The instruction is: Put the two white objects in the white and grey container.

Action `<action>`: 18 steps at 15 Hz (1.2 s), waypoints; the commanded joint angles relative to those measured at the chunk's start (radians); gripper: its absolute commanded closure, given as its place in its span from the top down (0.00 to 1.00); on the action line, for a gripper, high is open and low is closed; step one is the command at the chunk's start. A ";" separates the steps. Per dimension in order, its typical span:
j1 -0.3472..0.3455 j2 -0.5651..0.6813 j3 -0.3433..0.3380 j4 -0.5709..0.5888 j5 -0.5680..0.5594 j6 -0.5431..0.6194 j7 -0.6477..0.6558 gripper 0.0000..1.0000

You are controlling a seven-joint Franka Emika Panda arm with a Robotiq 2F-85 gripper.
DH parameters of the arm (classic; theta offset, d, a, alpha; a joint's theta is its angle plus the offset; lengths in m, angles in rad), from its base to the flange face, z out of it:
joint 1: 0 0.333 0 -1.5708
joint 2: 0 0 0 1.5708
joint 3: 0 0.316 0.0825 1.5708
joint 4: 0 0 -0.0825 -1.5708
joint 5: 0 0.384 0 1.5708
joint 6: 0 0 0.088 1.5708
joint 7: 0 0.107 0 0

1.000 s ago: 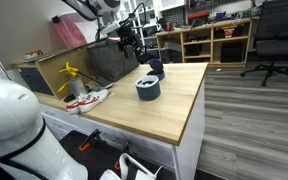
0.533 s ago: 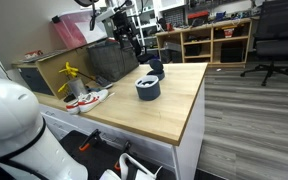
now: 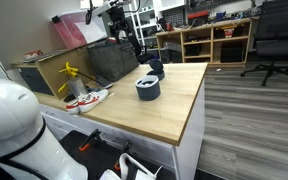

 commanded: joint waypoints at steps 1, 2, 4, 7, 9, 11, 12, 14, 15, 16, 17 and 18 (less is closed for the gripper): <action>0.003 0.005 0.005 0.043 0.016 -0.056 0.011 1.00; 0.003 0.003 0.005 0.046 0.016 -0.060 0.012 1.00; 0.003 0.001 0.005 0.049 0.018 -0.058 0.012 1.00; 0.002 0.004 0.004 0.050 0.030 -0.039 0.031 1.00; 0.001 0.001 0.002 0.029 0.016 -0.013 0.022 1.00; 0.001 0.001 0.002 0.029 0.028 -0.005 0.039 1.00; 0.001 0.001 0.002 0.029 0.029 -0.004 0.040 1.00; 0.001 0.001 0.002 0.029 0.029 -0.004 0.040 1.00; 0.001 0.001 0.002 0.029 0.029 -0.004 0.040 1.00; 0.001 0.001 0.002 0.029 0.030 -0.004 0.040 1.00; 0.001 0.001 0.002 0.029 0.030 -0.004 0.040 1.00; 0.001 0.001 0.002 0.029 0.030 -0.004 0.040 1.00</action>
